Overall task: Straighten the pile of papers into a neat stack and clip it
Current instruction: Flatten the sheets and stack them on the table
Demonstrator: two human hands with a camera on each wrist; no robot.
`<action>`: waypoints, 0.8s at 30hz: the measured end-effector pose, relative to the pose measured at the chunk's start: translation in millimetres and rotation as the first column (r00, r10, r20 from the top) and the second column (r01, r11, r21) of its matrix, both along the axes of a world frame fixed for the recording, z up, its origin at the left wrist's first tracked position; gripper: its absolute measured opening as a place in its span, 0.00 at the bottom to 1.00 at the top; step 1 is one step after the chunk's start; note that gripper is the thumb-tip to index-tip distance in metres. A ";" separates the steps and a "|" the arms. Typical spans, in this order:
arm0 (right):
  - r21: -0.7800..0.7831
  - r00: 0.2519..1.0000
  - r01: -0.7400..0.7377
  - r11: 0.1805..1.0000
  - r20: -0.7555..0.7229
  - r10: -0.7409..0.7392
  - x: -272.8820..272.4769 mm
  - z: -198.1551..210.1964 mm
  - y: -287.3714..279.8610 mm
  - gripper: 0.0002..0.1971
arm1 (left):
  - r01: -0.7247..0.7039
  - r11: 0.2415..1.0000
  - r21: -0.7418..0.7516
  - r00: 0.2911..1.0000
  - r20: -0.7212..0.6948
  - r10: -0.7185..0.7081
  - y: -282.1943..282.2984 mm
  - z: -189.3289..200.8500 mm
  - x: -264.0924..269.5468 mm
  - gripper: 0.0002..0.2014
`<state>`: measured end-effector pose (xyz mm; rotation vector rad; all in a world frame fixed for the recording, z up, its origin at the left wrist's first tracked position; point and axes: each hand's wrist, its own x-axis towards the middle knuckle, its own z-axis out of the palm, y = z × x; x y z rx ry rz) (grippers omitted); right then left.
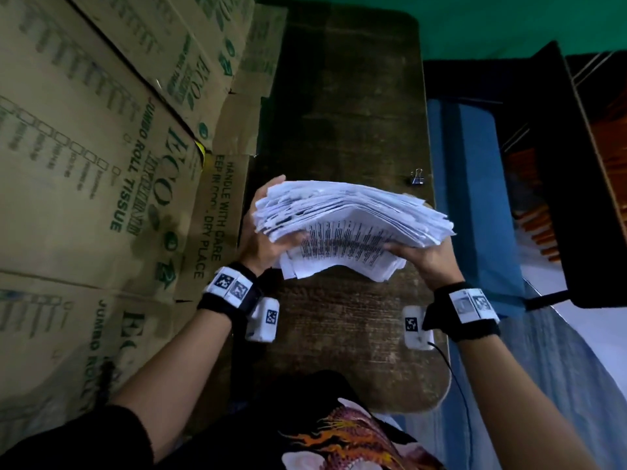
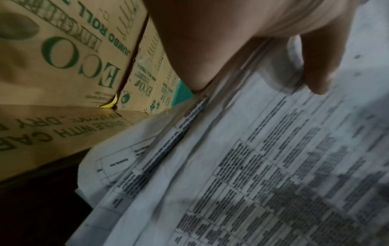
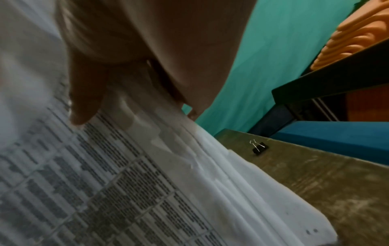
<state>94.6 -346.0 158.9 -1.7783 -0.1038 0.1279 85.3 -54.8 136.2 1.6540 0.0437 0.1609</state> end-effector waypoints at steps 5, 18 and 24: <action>0.073 0.997 0.074 0.995 -0.002 -0.074 18.2 13.0 20.9 0.21 | -0.039 0.997 0.060 0.994 -0.102 0.045 -15.2 6.7 5.9 0.31; -0.451 0.893 -0.332 0.828 0.132 0.430 74.0 100.4 49.4 0.12 | 0.147 0.726 0.671 0.989 -0.099 -0.109 -20.1 111.0 6.8 0.23; -0.768 0.919 -0.225 0.599 0.036 0.391 73.8 69.0 10.0 0.28 | 0.019 0.953 0.301 0.985 -0.168 0.033 -1.7 59.4 2.3 0.07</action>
